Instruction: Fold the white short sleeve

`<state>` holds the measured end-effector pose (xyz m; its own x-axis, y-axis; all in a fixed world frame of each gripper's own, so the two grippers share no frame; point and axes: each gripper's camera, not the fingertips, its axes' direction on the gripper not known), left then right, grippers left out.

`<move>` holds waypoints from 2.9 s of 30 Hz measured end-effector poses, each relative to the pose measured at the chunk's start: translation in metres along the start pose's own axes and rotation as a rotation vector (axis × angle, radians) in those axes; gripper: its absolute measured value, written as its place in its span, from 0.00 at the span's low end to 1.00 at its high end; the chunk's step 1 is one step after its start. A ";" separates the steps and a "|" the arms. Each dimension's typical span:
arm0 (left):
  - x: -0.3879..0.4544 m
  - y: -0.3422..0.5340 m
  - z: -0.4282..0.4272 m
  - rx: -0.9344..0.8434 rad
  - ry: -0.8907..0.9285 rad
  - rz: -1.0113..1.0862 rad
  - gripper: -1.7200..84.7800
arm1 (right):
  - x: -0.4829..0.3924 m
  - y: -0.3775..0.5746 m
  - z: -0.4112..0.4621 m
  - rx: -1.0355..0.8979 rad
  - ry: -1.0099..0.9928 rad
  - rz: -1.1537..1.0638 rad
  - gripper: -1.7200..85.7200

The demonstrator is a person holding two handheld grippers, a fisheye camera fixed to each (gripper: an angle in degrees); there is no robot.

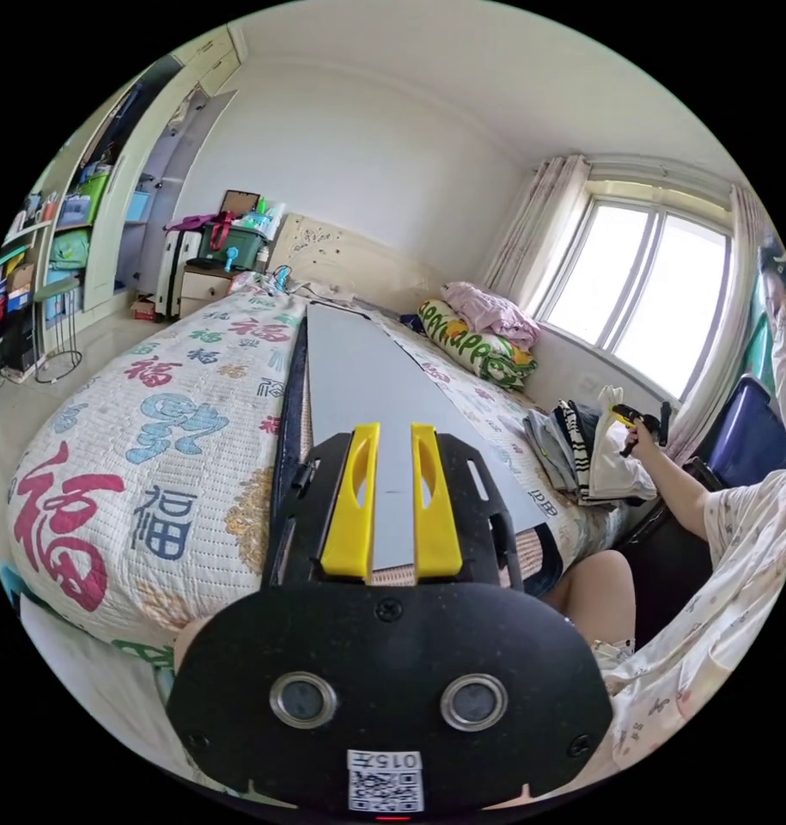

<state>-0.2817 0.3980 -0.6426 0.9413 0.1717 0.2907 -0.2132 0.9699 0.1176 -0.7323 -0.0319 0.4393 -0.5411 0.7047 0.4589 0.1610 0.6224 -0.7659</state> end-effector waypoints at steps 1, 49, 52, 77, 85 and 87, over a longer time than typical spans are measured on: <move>-0.001 -0.002 -0.009 0.006 0.028 -0.002 0.10 | -0.018 0.005 -0.048 0.035 -0.019 -0.027 0.07; -0.006 0.115 -0.026 -0.218 0.599 -0.321 0.10 | -0.397 0.939 -0.878 -0.539 -0.588 -0.801 0.16; 0.012 0.136 -0.017 -0.246 0.541 -0.286 0.07 | -0.417 0.943 -0.884 -0.557 -0.539 -0.839 0.10; 0.150 0.156 -0.229 0.399 0.083 0.248 0.03 | -0.137 0.404 -1.233 0.155 -0.928 -0.062 0.04; 0.165 0.131 -0.183 0.432 0.076 0.221 0.03 | -0.194 0.340 -1.176 0.181 -0.904 -0.116 0.04; 0.155 0.115 -0.146 0.400 0.071 0.185 0.03 | -0.216 0.326 -1.124 0.173 -0.857 -0.120 0.05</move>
<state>-0.1222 0.5616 -0.7221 0.8905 0.3611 0.2768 -0.4510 0.7811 0.4319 0.3647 0.4018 0.5964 -0.9904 0.0967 0.0988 -0.0268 0.5667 -0.8235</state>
